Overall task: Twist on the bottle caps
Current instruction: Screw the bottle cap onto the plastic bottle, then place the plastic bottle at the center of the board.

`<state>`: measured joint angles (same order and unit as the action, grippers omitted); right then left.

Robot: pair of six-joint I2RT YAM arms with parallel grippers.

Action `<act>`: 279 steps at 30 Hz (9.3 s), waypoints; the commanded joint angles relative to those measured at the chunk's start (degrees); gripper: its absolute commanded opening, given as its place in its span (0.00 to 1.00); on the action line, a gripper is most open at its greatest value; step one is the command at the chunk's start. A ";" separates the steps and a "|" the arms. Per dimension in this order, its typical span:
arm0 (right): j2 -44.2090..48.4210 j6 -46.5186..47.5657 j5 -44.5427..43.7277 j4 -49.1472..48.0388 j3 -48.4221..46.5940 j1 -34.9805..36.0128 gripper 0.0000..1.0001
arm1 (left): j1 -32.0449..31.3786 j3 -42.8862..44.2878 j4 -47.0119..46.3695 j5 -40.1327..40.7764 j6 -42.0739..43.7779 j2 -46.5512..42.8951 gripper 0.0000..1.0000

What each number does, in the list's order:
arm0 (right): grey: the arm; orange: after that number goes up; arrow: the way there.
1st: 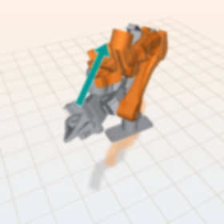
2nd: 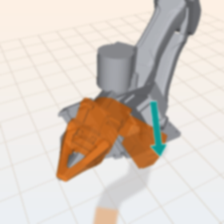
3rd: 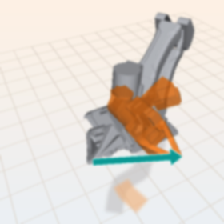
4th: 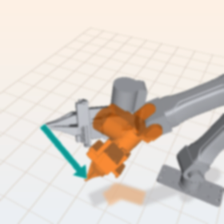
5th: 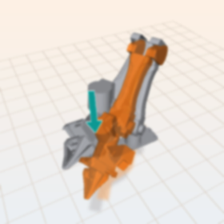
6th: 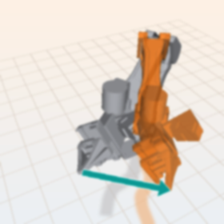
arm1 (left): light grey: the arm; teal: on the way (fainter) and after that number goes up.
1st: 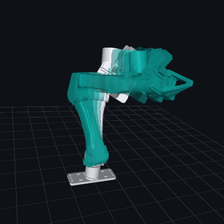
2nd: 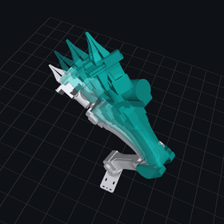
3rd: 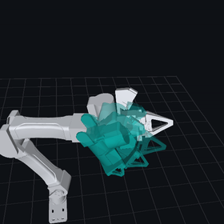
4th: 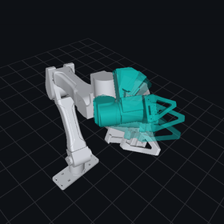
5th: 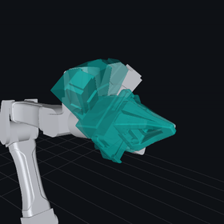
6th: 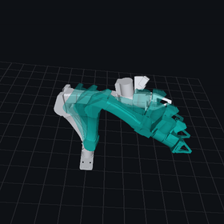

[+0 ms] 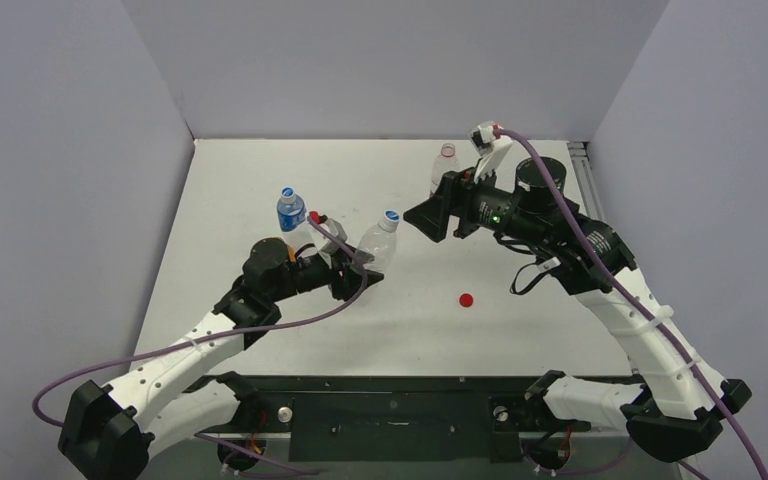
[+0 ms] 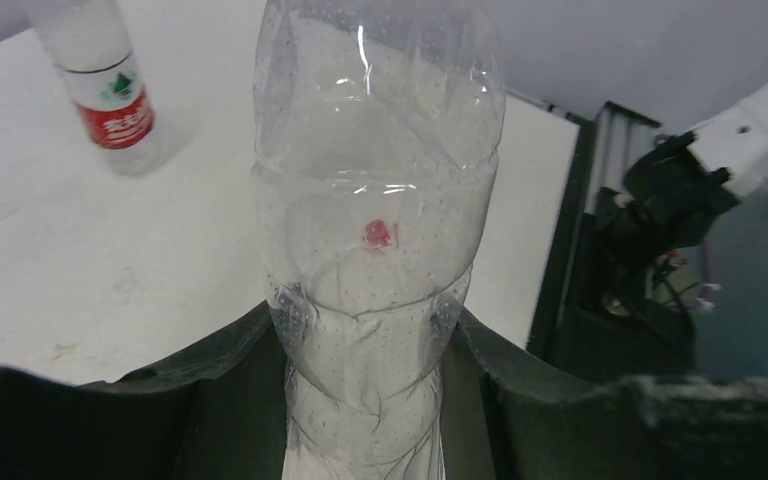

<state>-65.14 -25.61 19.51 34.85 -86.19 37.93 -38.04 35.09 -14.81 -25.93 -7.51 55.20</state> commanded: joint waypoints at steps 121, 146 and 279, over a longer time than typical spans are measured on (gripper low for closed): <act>2.83 -5.57 -4.69 -16.22 8.86 8.01 0.23 | -0.97 6.01 -18.96 -14.18 -23.53 9.80 0.00; -6.99 -23.27 -28.55 0.85 3.00 11.23 0.00 | -26.06 15.56 -6.63 68.45 19.46 11.30 0.00; -60.74 -0.32 -44.82 4.14 -42.70 22.87 0.04 | -14.23 27.07 32.49 66.11 3.02 -29.97 0.97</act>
<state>-124.66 -26.72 -24.67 39.57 -126.32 60.42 -52.40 61.45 19.35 39.24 -5.28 24.99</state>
